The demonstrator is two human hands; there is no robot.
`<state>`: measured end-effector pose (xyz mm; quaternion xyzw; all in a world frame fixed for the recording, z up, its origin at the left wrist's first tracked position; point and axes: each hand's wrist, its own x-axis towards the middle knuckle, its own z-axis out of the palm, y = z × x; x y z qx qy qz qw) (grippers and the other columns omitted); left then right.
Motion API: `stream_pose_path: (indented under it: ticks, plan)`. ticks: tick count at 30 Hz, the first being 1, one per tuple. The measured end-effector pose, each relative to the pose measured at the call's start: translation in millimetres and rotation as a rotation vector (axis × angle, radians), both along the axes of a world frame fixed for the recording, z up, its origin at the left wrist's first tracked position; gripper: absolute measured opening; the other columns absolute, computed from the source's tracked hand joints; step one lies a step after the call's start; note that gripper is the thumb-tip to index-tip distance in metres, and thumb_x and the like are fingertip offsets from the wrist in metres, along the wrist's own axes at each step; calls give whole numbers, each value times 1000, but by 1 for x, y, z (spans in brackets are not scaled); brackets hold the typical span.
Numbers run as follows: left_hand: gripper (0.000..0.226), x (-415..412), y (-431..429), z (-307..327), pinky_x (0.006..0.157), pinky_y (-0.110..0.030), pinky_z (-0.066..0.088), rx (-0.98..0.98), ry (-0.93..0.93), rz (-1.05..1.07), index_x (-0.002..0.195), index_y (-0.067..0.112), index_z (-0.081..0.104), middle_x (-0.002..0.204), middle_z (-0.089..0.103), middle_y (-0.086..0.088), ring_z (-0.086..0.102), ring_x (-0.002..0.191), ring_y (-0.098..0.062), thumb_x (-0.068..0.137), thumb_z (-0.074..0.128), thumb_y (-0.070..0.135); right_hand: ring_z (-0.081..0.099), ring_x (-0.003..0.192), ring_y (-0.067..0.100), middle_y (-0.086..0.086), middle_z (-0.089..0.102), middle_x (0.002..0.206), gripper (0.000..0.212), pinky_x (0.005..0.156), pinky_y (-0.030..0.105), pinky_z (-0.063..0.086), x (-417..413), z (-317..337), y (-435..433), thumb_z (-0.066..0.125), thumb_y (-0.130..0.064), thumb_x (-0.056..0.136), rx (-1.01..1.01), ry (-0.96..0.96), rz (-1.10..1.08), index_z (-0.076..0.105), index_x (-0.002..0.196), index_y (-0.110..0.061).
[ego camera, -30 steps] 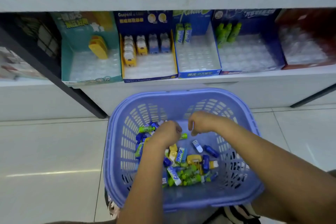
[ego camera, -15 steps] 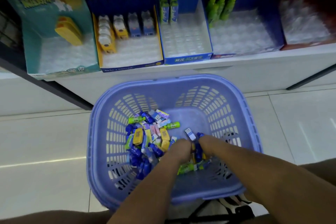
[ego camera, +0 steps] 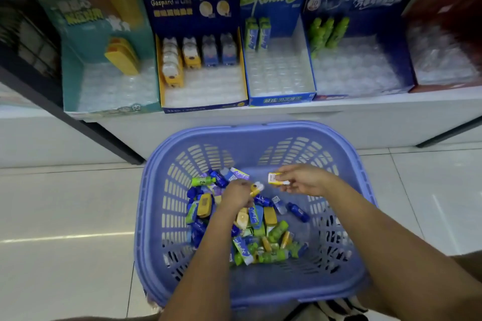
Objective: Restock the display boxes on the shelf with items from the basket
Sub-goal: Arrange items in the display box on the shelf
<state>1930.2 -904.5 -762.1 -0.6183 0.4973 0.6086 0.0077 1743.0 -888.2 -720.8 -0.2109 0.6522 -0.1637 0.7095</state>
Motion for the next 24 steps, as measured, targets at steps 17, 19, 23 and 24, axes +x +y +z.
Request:
stream_pose_path:
  ticks: [17, 19, 23, 24]
  plan:
    - [20, 66, -54, 162, 44, -16, 40, -179, 848, 649, 92, 3, 63, 75, 59, -5, 50, 51, -5, 97, 50, 17, 58, 85, 23, 17, 63, 96, 25, 85, 33, 51, 63, 172, -66, 72, -1, 77, -890, 223, -70, 67, 95, -19]
    - [21, 71, -54, 169, 43, -16, 36, -237, 859, 725, 91, 2, 61, 73, 57, -4, 46, 51, -5, 98, 48, 17, 56, 76, 17, 4, 58, 87, 26, 76, 27, 49, 71, 181, -85, 75, -12, 77, -992, 422, 17, 70, 101, -21]
    - [19, 78, -54, 176, 42, -15, 30, -323, 866, 820, 88, 5, 55, 73, 47, -4, 42, 49, -4, 100, 43, 13, 49, 68, 7, -5, 55, 81, 30, 66, 13, 44, 94, 186, -130, 72, -8, 78, -1144, 700, 120, 64, 107, -9]
    - [19, 79, -54, 176, 42, -15, 30, -345, 854, 825, 89, 6, 54, 72, 46, -3, 42, 49, -4, 100, 42, 14, 51, 74, 10, 1, 60, 88, 28, 72, 19, 46, 99, 186, -140, 69, -8, 81, -1155, 748, 164, 62, 108, -8]
